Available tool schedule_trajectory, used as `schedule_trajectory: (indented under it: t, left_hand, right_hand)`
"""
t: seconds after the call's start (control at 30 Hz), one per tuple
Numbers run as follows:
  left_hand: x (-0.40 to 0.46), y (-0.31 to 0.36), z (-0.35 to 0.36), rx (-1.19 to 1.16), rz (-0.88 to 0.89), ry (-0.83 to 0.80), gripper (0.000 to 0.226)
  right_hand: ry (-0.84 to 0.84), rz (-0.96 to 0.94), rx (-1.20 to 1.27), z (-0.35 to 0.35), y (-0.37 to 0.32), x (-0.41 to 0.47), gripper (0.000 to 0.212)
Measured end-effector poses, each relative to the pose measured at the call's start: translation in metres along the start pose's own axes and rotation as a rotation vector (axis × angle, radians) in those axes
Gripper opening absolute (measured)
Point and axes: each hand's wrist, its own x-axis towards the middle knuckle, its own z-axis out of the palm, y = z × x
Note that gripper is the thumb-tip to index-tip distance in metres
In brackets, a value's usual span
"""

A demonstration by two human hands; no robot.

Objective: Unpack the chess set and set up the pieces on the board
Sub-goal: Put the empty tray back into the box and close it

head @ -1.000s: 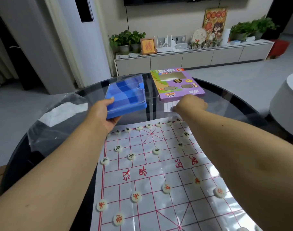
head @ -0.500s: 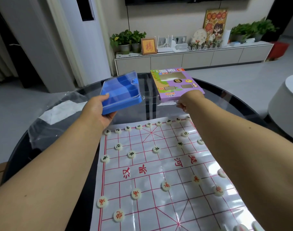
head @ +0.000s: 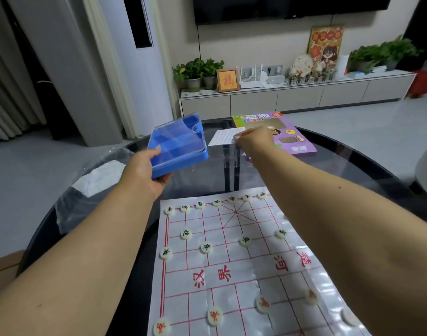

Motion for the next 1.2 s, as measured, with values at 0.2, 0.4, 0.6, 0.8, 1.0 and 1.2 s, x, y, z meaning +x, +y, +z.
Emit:
schedule_trajectory:
  t: [0.2,0.4,0.6,0.8,1.0,1.2]
  left_hand:
    - [0.023,0.000,-0.004,0.016,0.015,0.020,0.024]
    - [0.038,-0.002,-0.010,0.031,0.025,0.030,0.013]
    - [0.045,0.000,-0.015,0.027,0.031,0.051,0.014]
    - [0.052,0.005,-0.008,-0.005,0.031,0.054,0.015]
    - [0.063,-0.003,0.018,0.062,0.052,0.001,0.018]
    - [0.079,-0.025,0.047,0.248,0.138,-0.071,0.033]
  right_hand:
    - [-0.077,-0.071,-0.148,0.030,-0.008,0.021,0.028]
    - [-0.205,-0.140,-0.500,0.047,-0.009,0.035,0.036]
    - [-0.292,-0.225,-0.886,0.054,-0.004,0.028,0.047]
    - [-0.243,-0.307,-0.967,0.061,0.002,0.018,0.042]
    - [-0.136,-0.361,-0.869,0.044,0.015,0.011,0.014]
    - [-0.123,-0.280,-0.567,0.041,0.024,-0.009,0.047]
